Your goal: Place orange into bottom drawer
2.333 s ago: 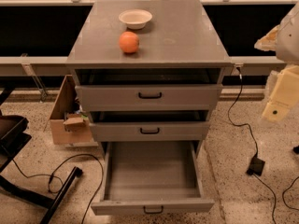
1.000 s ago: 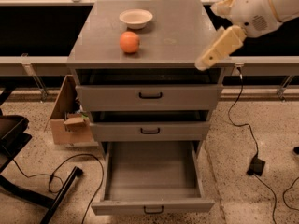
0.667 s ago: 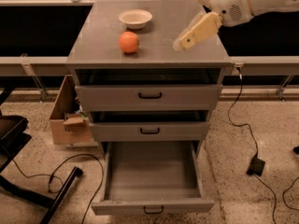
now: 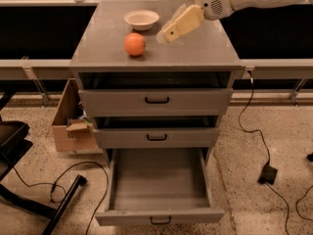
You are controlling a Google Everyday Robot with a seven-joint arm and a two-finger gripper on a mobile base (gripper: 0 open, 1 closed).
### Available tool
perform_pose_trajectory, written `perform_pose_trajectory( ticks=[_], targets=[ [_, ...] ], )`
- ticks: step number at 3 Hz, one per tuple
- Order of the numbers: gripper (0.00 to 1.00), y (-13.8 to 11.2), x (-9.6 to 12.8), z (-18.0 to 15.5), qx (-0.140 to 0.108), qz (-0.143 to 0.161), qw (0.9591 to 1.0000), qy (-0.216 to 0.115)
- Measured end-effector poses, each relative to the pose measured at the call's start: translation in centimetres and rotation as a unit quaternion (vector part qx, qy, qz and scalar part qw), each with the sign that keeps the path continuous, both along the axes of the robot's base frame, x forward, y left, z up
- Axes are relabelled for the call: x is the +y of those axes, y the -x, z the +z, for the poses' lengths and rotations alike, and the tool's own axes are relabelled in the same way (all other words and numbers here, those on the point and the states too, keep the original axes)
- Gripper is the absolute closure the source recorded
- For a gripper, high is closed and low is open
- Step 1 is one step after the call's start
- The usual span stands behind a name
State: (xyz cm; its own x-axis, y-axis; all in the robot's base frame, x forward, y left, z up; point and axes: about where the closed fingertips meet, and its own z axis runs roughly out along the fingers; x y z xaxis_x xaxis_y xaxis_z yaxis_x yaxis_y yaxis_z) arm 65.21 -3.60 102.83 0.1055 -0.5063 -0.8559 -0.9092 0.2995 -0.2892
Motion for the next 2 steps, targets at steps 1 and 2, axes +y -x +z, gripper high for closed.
perform_pose_trajectory(
  ticks=[1, 2],
  targets=[
    [0.00, -2.3, 0.8, -1.6, 0.006, -0.018, 0.9998, -0.002],
    [0.00, -6.4, 1.9, -4.6, 0.022, -0.033, 0.9989, 0.027]
  ],
)
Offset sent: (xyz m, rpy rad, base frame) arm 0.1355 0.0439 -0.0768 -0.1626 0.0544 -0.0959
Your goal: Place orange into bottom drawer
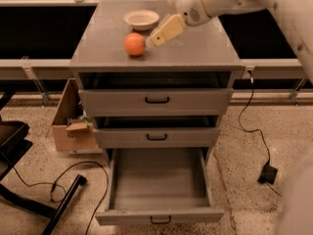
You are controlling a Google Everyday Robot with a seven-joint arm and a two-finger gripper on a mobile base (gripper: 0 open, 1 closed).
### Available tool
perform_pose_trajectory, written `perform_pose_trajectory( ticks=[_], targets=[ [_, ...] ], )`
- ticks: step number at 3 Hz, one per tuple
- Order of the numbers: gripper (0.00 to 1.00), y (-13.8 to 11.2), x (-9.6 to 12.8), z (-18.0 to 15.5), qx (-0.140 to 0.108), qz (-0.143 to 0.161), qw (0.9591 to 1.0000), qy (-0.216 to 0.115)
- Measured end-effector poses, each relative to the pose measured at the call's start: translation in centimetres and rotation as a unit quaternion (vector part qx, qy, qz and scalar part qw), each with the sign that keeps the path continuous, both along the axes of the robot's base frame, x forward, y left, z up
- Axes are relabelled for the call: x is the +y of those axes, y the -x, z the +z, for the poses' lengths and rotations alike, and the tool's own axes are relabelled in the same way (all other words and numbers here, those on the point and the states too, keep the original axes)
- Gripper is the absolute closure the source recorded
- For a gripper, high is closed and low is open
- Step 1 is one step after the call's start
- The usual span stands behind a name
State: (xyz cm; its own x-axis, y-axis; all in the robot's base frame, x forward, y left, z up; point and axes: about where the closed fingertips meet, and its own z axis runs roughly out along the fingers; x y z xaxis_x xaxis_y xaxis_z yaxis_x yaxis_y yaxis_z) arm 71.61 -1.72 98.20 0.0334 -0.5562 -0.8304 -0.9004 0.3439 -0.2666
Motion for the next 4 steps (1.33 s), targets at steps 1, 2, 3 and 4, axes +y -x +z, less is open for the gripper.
perform_pose_trajectory(
  ticks=[1, 2, 3, 4],
  targets=[
    [0.00, -5.9, 3.3, -3.2, 0.004, 0.004, 0.9997, 0.022],
    [0.00, -8.8, 5.0, -4.8, 0.005, 0.008, 0.9996, 0.027],
    [0.00, -10.8, 6.0, -7.7, 0.023, 0.007, 0.9992, 0.032],
    [0.00, -12.0, 6.6, -9.9, 0.039, 0.002, 0.9986, 0.035]
  ],
)
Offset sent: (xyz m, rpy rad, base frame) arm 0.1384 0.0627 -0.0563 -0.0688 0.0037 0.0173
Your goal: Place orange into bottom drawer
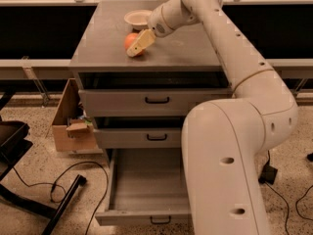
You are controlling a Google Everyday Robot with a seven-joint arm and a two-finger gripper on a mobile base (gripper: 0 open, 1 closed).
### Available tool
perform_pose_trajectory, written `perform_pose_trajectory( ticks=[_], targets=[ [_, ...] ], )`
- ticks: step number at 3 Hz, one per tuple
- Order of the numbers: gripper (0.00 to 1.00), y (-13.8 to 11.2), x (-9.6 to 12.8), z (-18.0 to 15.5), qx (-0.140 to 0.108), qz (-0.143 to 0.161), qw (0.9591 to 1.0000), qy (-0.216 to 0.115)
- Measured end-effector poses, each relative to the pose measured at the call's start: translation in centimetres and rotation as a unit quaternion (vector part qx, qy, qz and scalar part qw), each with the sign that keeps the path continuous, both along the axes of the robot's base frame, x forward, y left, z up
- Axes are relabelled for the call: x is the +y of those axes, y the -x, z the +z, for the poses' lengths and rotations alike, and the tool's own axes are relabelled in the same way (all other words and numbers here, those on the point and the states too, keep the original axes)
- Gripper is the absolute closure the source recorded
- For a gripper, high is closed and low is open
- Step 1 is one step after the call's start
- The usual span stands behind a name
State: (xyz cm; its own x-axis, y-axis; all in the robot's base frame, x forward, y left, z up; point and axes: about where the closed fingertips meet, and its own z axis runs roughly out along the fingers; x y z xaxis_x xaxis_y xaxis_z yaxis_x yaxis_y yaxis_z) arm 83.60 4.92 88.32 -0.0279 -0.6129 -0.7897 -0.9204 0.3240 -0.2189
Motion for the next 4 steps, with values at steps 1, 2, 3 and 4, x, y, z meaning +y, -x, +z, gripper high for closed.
perform_pose_trajectory(
  ticks=[1, 2, 3, 4],
  targets=[
    [0.00, -0.6, 0.6, -1.4, 0.013, -0.001, 0.9999, -0.002],
    [0.23, -0.5, 2.2, -2.6, 0.029, 0.014, 0.9995, -0.004],
    [0.54, -0.1, 3.1, -3.2, 0.040, 0.025, 0.9988, -0.012],
    [0.85, 0.5, 2.9, -1.2, 0.025, 0.032, 0.9990, -0.017]
  ],
)
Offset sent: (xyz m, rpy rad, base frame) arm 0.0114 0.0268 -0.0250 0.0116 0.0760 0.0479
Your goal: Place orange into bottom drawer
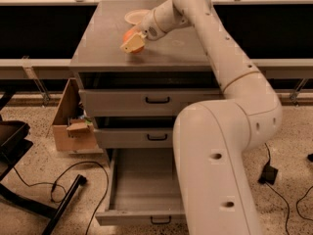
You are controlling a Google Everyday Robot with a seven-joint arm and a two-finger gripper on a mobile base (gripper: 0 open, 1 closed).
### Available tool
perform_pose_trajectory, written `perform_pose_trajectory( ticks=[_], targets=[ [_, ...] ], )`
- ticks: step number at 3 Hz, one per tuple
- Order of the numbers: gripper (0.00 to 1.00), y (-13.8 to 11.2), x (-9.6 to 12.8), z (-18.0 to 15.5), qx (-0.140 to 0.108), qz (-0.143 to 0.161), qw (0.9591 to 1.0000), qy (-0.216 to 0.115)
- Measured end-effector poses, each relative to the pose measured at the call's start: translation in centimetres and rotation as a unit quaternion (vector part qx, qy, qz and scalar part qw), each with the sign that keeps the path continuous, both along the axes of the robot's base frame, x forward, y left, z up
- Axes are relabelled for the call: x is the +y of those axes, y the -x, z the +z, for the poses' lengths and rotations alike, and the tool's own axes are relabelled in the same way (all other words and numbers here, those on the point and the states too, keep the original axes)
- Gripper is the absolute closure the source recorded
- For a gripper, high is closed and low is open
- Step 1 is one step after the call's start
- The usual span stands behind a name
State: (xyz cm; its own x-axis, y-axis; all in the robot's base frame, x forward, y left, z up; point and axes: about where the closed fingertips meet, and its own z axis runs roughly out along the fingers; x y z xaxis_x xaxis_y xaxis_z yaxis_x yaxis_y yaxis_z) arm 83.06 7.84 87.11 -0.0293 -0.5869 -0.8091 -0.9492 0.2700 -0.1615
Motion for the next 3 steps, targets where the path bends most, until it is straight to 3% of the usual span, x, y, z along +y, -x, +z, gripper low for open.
perform_pose_trajectory(
  ticks=[1, 2, 3],
  targets=[
    [1.00, 1.3, -0.6, 4.2, -0.036, 0.012, 0.9992, -0.010],
    [1.00, 4.3, -3.7, 9.2, -0.062, -0.004, 0.9981, -0.006],
    [1.00, 8.8, -7.7, 13.9, -0.085, -0.039, 0.9955, 0.012]
  ],
)
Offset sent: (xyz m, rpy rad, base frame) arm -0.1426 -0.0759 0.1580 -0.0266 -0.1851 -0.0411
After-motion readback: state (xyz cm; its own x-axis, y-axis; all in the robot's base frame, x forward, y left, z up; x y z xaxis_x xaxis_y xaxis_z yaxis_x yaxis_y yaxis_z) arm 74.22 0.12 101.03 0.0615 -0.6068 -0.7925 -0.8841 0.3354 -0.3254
